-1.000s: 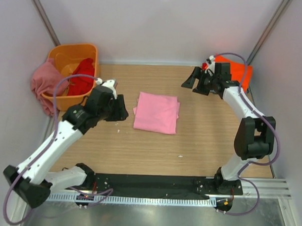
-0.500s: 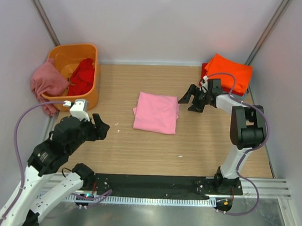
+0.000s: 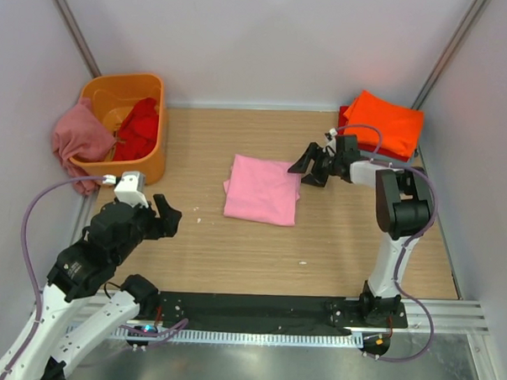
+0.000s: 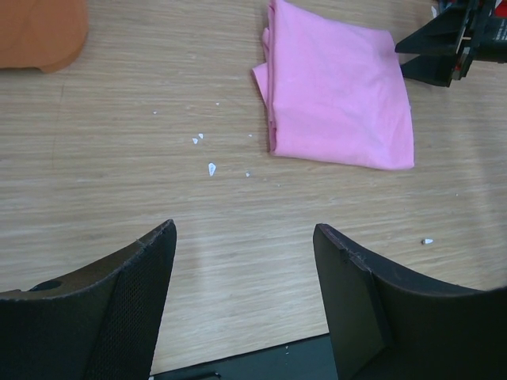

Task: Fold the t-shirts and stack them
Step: Neatly place the folded tshirt to the corner

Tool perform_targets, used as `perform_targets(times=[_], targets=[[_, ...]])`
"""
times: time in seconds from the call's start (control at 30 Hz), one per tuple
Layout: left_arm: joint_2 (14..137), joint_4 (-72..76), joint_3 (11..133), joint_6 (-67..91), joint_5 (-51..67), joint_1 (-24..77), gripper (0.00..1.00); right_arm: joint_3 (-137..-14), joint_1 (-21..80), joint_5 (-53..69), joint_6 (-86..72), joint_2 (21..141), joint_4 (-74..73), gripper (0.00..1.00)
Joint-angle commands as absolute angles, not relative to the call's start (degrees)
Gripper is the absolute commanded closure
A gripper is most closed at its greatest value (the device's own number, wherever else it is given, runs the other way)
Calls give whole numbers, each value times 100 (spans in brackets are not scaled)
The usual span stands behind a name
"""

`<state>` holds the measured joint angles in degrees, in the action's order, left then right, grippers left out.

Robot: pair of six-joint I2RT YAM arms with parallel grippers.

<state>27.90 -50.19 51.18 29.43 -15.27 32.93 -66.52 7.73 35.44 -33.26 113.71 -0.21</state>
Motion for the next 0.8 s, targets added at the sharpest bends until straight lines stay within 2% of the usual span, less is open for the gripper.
perform_targets(times=[0.0, 0.23, 0.27, 0.33, 0.37, 0.43, 0.63, 0.77], targets=[[2830, -4772, 5106, 2918, -1661, 3305, 29, -6522, 1080, 3234, -3454, 11786, -36, 25], [2795, -4764, 5071, 2918, -1775, 3305, 28, -6153, 1370, 3357, -3928, 11690, 553, 57], [2795, -4772, 5071, 2918, -1784, 3305, 28, -6126, 1397, 3392, -3998, 11672, 606, 66], [2813, -4781, 5080, 2918, -1793, 3296, 28, -6099, 1441, 3445, -4060, 11602, 738, 76], [2821, -4781, 5080, 2918, -1802, 3305, 28, -6169, 1450, 3489, -4087, 11523, 738, 87], [2821, -4790, 5080, 2927, -1810, 3305, 28, -6284, 1441, 3516, -4113, 11365, 607, 99], [2725, -4799, 5063, 2944, -1863, 3305, 28, -7504, 1407, 3007, -3658, 10495, -894, 99], [2646, -4773, 5045, 2927, -1872, 3305, 28, -9004, 1275, 2602, -3261, 10511, -2325, 99]])
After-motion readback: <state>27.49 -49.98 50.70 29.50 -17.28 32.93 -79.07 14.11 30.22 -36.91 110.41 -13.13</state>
